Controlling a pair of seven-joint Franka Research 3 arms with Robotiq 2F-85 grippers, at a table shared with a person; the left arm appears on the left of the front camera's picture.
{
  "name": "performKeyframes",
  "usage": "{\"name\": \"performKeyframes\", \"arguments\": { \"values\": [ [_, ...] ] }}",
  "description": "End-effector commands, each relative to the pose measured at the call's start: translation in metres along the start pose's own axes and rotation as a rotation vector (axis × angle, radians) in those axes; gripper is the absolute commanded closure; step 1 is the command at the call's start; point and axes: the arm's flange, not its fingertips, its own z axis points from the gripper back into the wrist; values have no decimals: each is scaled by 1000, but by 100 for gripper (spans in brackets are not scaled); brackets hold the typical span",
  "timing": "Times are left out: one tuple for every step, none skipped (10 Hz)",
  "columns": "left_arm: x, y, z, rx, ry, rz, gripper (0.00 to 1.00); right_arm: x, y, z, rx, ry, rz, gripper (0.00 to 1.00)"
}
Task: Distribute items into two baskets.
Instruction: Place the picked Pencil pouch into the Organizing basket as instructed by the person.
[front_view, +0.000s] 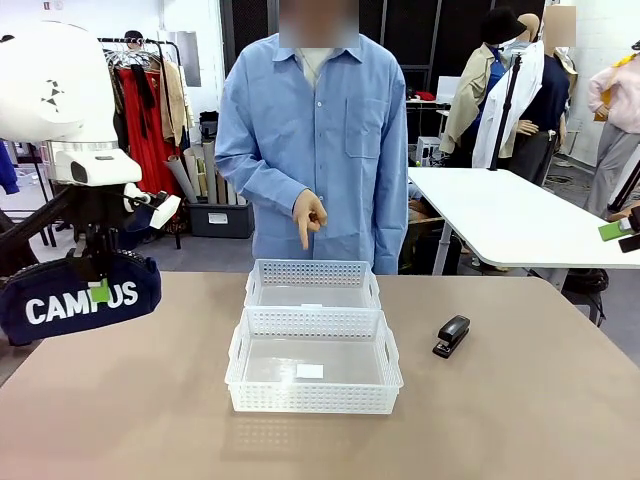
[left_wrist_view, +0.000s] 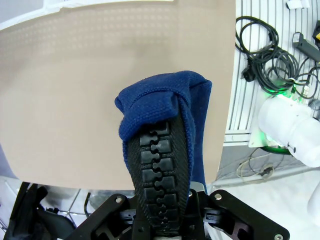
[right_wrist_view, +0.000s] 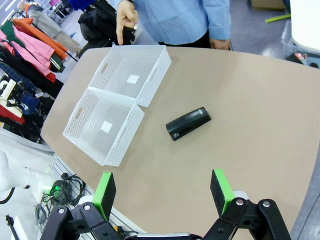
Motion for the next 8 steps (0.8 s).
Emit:
{"name": "performKeyframes", "arguments": {
  "values": [
    [-1, 1, 3, 3, 4, 16, 100, 3, -1, -1, 26, -27, 6, 0],
    [-1, 1, 3, 3, 4, 16, 100, 3, -1, -1, 26, -27, 6, 0],
    [0, 0, 0, 0, 0, 0, 100, 3, -1, -1, 26, -27, 6, 0],
    [3, 10, 2, -6, -10, -53, 100, 3, -1, -1, 26, -27, 6, 0],
    [8, 22, 5, -10, -19, -74, 100, 3, -1, -1, 26, -27, 6, 0],
    [16, 31, 10, -10, -14, -103, 100, 3, -1, -1, 26, -27, 6, 0],
    [24, 40, 15, 5, -24, -134, 100, 3, -1, -1, 26, -27, 6, 0],
    [31, 50, 19, 3, -44, -159, 100, 3, -1, -1, 26, -27, 6, 0]
  ]
}}
